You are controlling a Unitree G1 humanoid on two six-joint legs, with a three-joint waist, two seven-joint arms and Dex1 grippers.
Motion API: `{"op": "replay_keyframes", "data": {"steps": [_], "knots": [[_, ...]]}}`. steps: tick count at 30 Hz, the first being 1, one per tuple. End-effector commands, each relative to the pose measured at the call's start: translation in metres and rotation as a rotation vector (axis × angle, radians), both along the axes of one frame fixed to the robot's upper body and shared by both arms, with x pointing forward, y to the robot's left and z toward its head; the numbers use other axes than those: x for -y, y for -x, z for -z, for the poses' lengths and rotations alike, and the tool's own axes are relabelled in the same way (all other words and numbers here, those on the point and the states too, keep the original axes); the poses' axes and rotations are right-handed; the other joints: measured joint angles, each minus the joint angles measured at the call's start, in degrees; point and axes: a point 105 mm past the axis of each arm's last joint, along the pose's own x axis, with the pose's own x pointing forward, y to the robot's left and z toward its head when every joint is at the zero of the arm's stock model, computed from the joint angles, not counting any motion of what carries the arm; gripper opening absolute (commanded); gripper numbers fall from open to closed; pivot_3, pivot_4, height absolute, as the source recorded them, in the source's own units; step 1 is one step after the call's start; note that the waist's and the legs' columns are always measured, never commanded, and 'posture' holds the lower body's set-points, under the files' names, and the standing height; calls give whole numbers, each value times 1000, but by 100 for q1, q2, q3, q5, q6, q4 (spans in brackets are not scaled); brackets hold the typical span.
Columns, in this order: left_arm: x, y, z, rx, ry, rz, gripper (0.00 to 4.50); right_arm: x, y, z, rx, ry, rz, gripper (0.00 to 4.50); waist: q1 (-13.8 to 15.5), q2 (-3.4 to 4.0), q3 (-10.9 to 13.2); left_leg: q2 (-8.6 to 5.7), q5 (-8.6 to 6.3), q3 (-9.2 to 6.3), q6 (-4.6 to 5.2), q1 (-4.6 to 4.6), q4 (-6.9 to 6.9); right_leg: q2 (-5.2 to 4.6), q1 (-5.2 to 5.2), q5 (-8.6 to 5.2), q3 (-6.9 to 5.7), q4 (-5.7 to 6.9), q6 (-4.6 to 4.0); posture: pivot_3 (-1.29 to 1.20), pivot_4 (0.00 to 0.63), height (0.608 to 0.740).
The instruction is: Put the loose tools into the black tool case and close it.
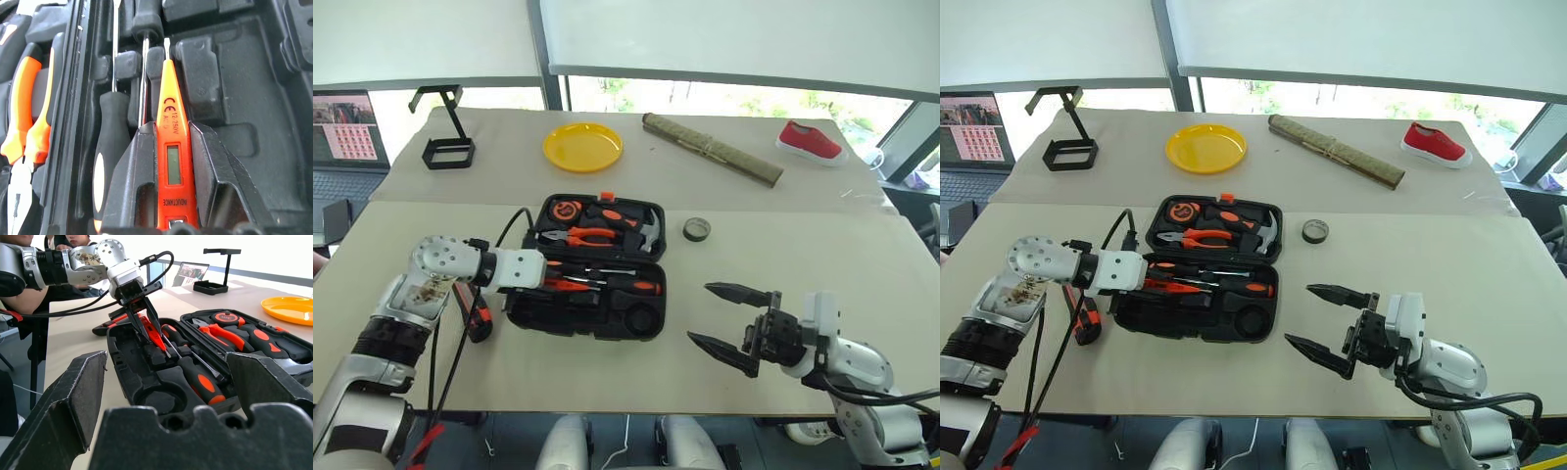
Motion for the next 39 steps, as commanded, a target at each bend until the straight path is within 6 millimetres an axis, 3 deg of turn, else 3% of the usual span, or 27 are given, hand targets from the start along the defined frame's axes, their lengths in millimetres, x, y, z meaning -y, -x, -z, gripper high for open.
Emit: {"op": "replay_keyframes", "data": {"steps": [1,11,15,20,23,27,31,36,38,39], "knots": [[-11,7,15,-57,-97,-12,484,1,4,-12,64,-6,-8,4500,-4,0,0,0,0,0,0,0,0,0,0,0,0,0,0,0,150,740],[-5,6,22,-102,-63,-60,484,0,3,-9,57,-1,-17,4500,-13,1,-1,2,0,0,0,2,0,4,0,0,3,1,0,0,150,740],[1,2,11,-66,15,-62,2258,0,3,-8,55,-1,-23,4500,-7,2,-2,2,0,0,0,2,0,3,2,0,3,1,0,0,150,740],[2,4,-16,-41,155,-43,3870,0,3,-8,52,-2,-26,4500,4,0,-1,1,0,-1,0,1,1,2,-1,0,3,3,0,0,150,740],[-5,4,-33,-74,231,-58,3870,1,3,-6,42,2,-31,4500,9,-1,0,2,0,-6,0,-11,13,2,-4,0,-2,4,0,0,150,740],[-2,1,-38,-87,331,-80,3870,2,3,-4,37,-2,-18,4500,19,-1,0,-2,0,-8,0,-10,15,0,-1,0,-2,4,0,0,150,740],[0,-5,-33,-97,439,-119,2824,1,4,-3,34,-5,-13,4500,23,-1,0,-1,0,-10,0,-12,20,1,0,0,-4,5,0,0,150,740],[-3,-10,-18,-104,449,-153,850,1,4,-2,30,-5,-9,4500,7,-1,0,0,0,-12,0,-11,22,4,-1,0,-3,7,0,0,150,740],[-4,-10,-15,-111,453,-161,175,1,4,-2,30,-5,-8,4500,10,-1,0,1,0,-12,0,-11,22,5,-1,0,-3,8,0,0,150,740],[-5,-10,-13,-115,448,-165,74,1,4,-2,31,-4,-8,4500,11,-1,0,0,0,-12,0,-11,22,4,-1,0,-4,8,0,0,150,740]]}}
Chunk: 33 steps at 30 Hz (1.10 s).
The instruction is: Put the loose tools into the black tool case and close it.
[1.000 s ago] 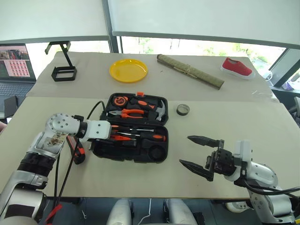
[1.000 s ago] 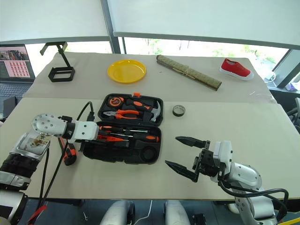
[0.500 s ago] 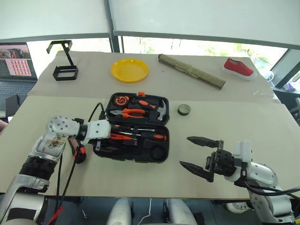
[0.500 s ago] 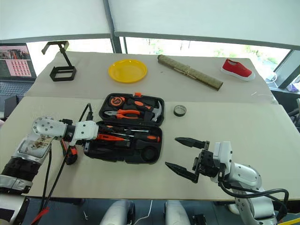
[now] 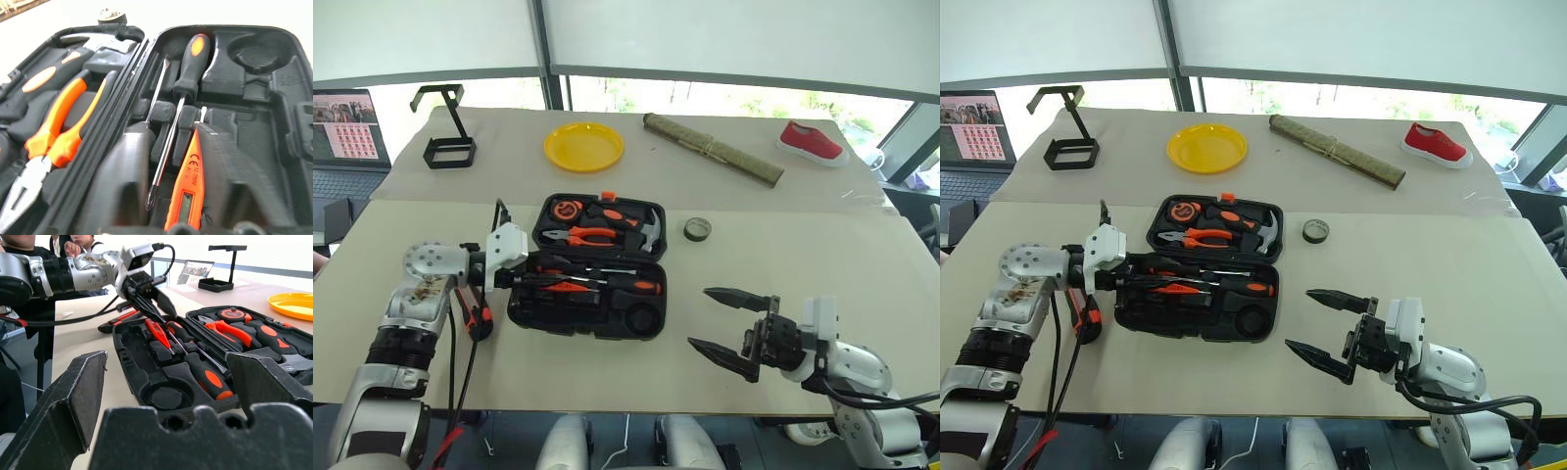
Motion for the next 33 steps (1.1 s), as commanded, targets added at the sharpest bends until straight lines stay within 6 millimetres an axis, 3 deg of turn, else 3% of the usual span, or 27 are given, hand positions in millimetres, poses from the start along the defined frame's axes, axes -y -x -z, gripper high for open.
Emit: {"op": "replay_keyframes", "data": {"steps": [1,7,16,21,26,31,33], "knots": [[-5,-1,-2,30,-6,-18,74,1,1,-8,50,-2,5,4500,1,0,0,0,0,0,0,0,0,-1,0,0,0,0,0,0,150,740],[-8,6,6,-1,-27,-19,74,0,-1,-7,50,-3,6,4500,1,0,0,0,0,0,0,0,0,-1,1,0,0,0,0,0,150,740],[-13,4,36,-92,-87,-100,74,-3,-2,-8,51,-9,4,4500,2,2,-2,-1,0,0,0,10,1,-2,9,0,1,2,0,0,150,740],[-10,20,50,-118,-132,-25,74,-2,-3,-9,54,-7,6,4500,-11,17,-11,1,0,2,0,14,1,0,11,0,3,4,0,0,150,740],[-13,24,60,-135,-162,-61,74,-3,-5,-9,58,-7,9,4500,-2,30,-33,0,0,2,0,19,1,-1,16,0,3,4,0,0,150,740],[-17,14,52,-113,-62,-186,74,-5,-7,-10,61,-12,7,4500,-2,44,-52,0,-1,3,0,51,0,-1,49,-1,4,2,1,0,150,740],[-21,12,32,-48,62,-255,74,-4,-7,-10,68,-13,4,4500,-9,44,-52,1,-1,3,1,81,-3,0,82,-3,3,-3,2,0,150,740]]}}
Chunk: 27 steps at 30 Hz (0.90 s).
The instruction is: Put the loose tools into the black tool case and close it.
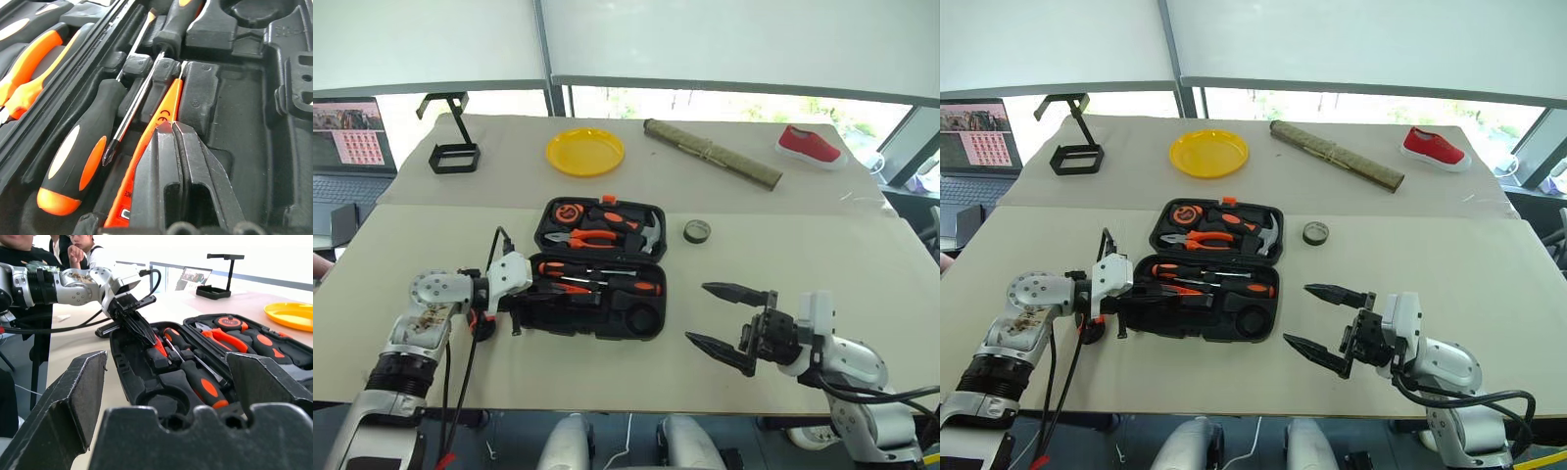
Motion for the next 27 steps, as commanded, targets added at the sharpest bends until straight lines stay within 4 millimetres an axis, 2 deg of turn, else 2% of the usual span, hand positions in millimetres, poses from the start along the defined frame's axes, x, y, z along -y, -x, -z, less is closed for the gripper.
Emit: {"op": "replay_keyframes", "data": {"steps": [1,2,6,7,12,14,15,18,22,24,27], "knots": [[-18,0,-16,46,170,-187,74,1,0,-7,50,-7,4,4500,-25,0,0,1,0,0,0,5,-2,0,3,0,1,-1,0,0,150,740],[-25,2,-27,85,231,-243,74,3,0,-8,60,-7,9,4500,-39,0,0,6,-1,1,0,6,-5,0,1,0,4,-1,-1,0,150,740],[-56,23,-42,193,304,-474,1033,10,1,-10,65,-6,17,4500,-70,-4,3,21,-4,-22,1,-10,-12,8,-23,0,10,-1,-6,0,150,740],[-65,32,-43,208,315,-530,1507,12,2,-10,73,1,16,4500,-61,-5,3,21,-4,-32,1,-14,-13,6,-28,1,9,0,-6,0,150,740],[-112,82,-37,293,306,-856,3221,18,4,-4,104,31,5,4500,-22,-10,6,16,-8,-25,2,-1,-19,-28,-14,-2,11,-9,-2,0,150,740],[-130,100,-34,319,312,-998,3901,16,5,-3,124,28,-8,4500,14,-22,12,6,-8,-24,2,4,-19,-37,-6,-4,7,-10,2,0,150,740],[-137,109,-33,329,323,-1065,4387,14,7,-3,129,25,-22,4500,28,-23,12,2,-8,-24,2,9,-19,-42,4,-5,2,-11,3,0,150,740],[-152,133,-19,305,349,-1251,4455,7,8,-2,127,4,-57,4500,43,-32,11,-2,-8,-18,3,10,-19,-48,11,-9,-4,-22,9,0,150,740],[-145,166,-3,238,386,-1368,4455,1,9,-5,111,-28,-112,4500,3,-45,14,-3,-10,-17,5,7,-19,-49,10,-10,0,-28,11,0,150,740],[-142,172,-3,226,400,-1391,4455,2,6,-6,111,-33,-118,4500,0,-60,19,-3,-10,-15,5,6,-19,-47,9,-11,-1,-29,11,0,150,740],[-136,170,-8,216,425,-1379,4455,3,4,-7,105,-36,-132,4500,26,-65,20,-3,-10,-11,5,5,-19,-45,10,-16,-3,-32,10,0,150,740]]}}
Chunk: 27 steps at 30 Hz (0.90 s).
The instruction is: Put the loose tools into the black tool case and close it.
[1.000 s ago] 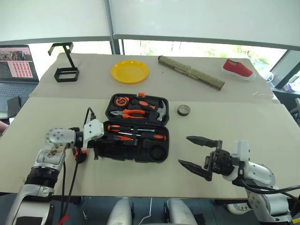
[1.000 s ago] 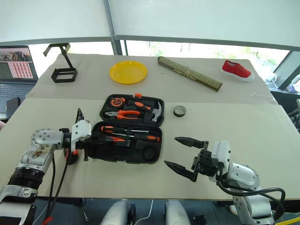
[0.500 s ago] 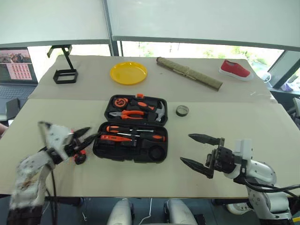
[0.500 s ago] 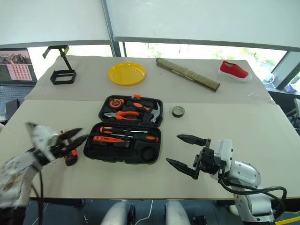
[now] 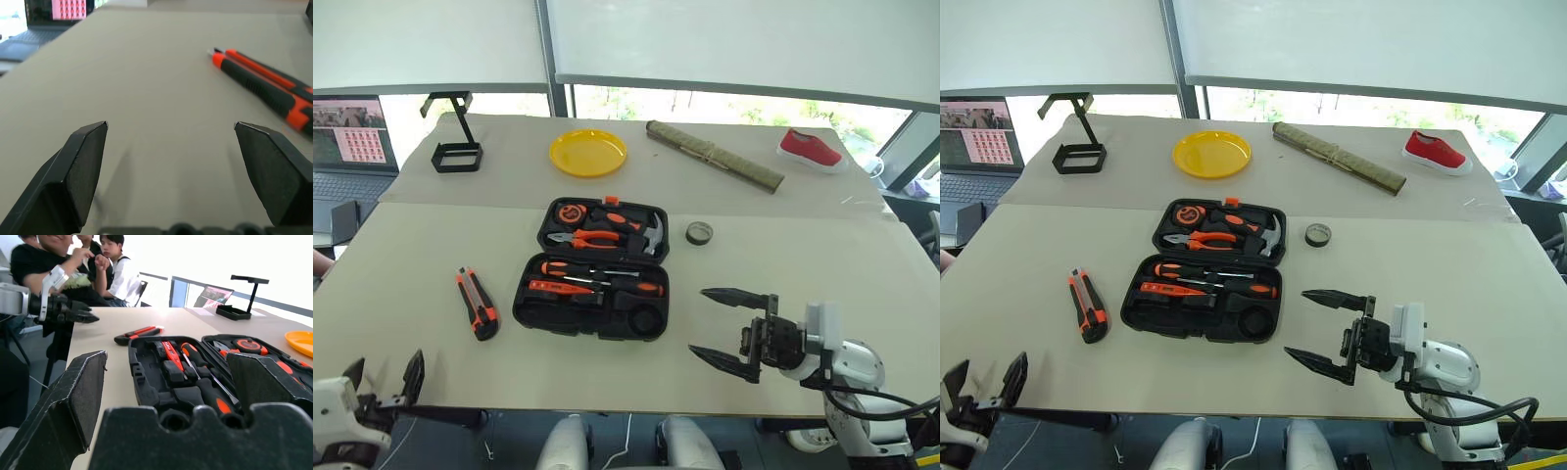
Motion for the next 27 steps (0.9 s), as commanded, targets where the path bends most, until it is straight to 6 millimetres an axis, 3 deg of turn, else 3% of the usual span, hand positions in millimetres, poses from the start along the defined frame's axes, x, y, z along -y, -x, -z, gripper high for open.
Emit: {"op": "replay_keyframes", "data": {"steps": [1,4,7,13,21,27], "knots": [[10,-10,-24,69,-6,31,4455,2,-1,-6,13,-18,-27,4500,22,-2,0,-2,0,3,0,-1,0,0,-1,-2,-3,0,-1,0,150,740],[25,-30,-36,74,17,77,4455,1,-2,-6,17,-13,-40,4500,30,-10,1,-2,0,10,0,-5,0,1,-1,-6,-4,0,0,0,150,740],[42,-62,-44,19,64,83,4455,-1,-6,-8,24,-13,-43,4500,39,-7,3,-2,0,5,0,-3,0,3,0,-4,-2,2,0,0,150,740],[55,-95,-30,-141,112,-6,4455,-7,-8,-12,26,-12,-50,4500,-51,-7,3,-9,-9,-26,-3,5,-1,7,-1,0,6,16,-1,0,150,740],[69,-119,-11,-242,80,-69,4455,-6,-8,-14,34,-16,-36,4500,-22,-7,5,-14,-10,-38,-5,3,-1,14,-3,1,2,19,-3,0,150,740],[78,-126,6,-299,105,-82,4455,-8,-11,-13,40,-28,-26,4500,-14,-6,5,-17,-11,-37,-6,4,-1,6,-2,1,2,16,-4,0,150,740]]}}
